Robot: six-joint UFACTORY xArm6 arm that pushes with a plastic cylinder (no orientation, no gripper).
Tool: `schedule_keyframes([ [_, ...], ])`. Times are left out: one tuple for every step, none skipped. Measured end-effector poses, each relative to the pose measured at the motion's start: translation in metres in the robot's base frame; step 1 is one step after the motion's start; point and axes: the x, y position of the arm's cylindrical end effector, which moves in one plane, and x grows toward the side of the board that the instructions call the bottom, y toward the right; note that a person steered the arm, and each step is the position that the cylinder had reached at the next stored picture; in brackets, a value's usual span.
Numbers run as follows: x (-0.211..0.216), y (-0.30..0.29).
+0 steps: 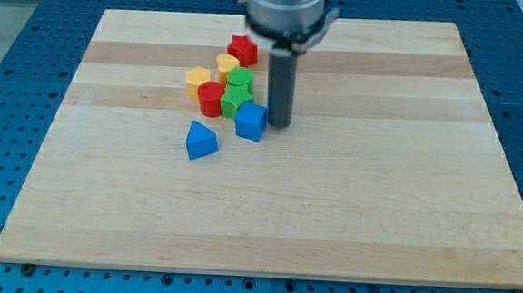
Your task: Slide the red star towards the top right of the board
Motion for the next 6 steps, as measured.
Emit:
schedule_keyframes([
  [-0.046, 0.002],
  [-0.057, -0.084],
  [-0.062, -0.146],
  [-0.082, -0.093],
  [-0.118, -0.062],
  [-0.135, -0.076],
])
